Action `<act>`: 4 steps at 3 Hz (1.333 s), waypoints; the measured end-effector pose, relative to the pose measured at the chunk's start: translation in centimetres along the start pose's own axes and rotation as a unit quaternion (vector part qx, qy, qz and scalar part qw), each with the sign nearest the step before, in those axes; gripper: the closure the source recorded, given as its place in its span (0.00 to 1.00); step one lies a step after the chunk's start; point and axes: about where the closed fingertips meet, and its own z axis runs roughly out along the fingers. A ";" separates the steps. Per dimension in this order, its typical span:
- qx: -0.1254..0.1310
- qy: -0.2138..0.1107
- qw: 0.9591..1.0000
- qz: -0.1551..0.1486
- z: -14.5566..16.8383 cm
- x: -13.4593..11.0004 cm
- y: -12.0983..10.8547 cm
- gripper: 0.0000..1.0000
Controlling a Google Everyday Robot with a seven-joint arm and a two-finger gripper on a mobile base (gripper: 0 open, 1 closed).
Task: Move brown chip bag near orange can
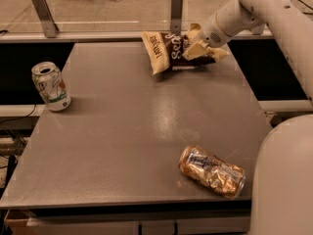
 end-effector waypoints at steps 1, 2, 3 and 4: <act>0.014 -0.024 0.999 -0.018 -2.4 -1.8 -0.1 1.00; 0.036 -0.051 0.997 -0.046 -5.8 -4.2 -0.2 1.00; 0.035 -0.052 0.997 -0.046 -5.6 -4.1 -0.2 1.00; 0.011 -0.049 0.996 -0.075 -4.8 -3.6 2.0 1.00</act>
Offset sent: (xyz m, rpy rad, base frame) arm -0.0269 -0.0064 0.1232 0.0610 -0.2498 0.0637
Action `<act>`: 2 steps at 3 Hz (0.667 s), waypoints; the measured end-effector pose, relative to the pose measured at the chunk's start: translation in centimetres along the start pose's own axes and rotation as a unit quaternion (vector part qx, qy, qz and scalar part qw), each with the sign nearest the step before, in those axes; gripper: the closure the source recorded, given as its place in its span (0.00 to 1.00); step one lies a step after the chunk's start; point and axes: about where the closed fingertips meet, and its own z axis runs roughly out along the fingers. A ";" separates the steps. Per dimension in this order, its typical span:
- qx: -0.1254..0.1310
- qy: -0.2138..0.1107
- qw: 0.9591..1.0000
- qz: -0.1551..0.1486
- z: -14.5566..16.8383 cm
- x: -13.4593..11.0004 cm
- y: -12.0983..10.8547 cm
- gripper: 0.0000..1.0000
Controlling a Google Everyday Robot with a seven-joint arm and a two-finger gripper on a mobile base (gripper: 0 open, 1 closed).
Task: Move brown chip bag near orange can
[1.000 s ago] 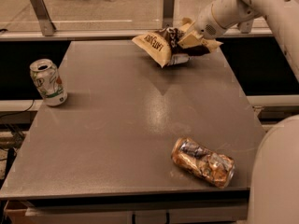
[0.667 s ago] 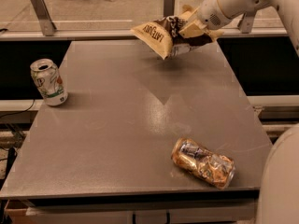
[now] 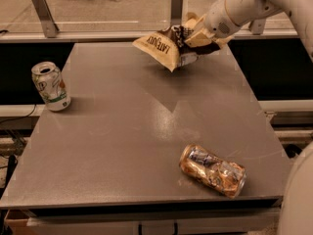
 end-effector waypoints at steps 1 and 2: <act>-0.016 0.006 0.999 -0.033 -1.1 0.0 3.4 1.00; -0.024 0.031 0.998 -0.050 -4.1 0.8 7.1 1.00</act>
Offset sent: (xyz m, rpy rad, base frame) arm -0.1422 -0.0308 0.0088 -0.1777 -0.0028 0.0919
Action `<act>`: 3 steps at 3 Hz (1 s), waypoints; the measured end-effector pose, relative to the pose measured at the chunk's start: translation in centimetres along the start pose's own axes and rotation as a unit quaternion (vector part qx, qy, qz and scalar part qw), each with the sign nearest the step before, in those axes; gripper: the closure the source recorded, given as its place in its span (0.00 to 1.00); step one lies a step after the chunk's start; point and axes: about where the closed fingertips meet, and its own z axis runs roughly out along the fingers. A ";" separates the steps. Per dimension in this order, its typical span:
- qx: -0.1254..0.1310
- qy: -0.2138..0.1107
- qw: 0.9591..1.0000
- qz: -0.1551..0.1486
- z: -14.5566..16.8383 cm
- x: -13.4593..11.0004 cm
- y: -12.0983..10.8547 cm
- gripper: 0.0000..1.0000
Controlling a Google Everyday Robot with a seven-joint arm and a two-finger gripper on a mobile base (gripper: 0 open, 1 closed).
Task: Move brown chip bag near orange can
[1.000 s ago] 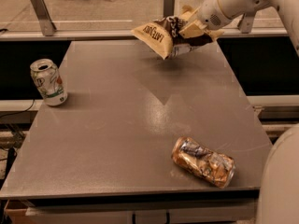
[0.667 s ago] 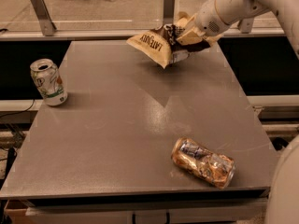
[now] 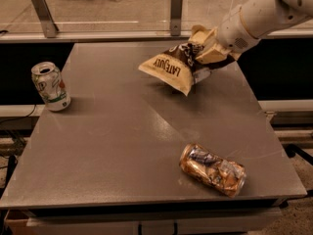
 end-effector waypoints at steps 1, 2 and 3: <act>-0.008 0.017 1.000 -0.005 -2.9 0.1 3.3 1.00; -0.016 0.027 0.999 0.012 -4.8 0.8 6.4 1.00; -0.022 0.035 0.999 0.033 -5.5 1.7 8.3 0.83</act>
Offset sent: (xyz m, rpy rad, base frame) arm -0.1213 -0.0391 0.0032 -0.0458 0.0950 -0.0575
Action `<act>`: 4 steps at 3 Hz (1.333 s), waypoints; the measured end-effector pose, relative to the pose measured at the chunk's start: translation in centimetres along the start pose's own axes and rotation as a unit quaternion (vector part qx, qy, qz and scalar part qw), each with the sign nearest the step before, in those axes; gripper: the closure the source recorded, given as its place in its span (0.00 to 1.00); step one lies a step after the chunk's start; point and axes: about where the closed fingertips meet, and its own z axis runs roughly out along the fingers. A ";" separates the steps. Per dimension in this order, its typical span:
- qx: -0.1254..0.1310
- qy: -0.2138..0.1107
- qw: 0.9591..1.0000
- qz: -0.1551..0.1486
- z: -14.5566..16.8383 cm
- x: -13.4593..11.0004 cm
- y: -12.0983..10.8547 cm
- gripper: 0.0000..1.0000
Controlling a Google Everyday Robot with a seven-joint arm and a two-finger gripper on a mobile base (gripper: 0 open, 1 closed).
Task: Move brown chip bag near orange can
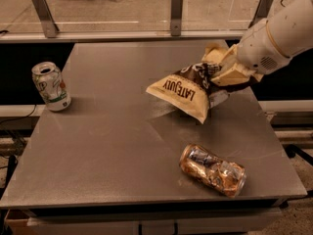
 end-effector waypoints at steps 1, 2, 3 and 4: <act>-0.006 0.002 1.000 0.016 0.1 0.7 1.2 0.60; -0.010 0.001 1.000 0.029 0.4 1.0 2.0 0.36; -0.012 0.000 0.999 0.039 0.7 1.3 2.6 0.13; -0.014 -0.003 0.999 0.050 1.0 1.7 3.0 0.00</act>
Offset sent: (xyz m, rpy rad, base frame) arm -0.0242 -0.0056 -0.0240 0.0358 0.0711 -0.0601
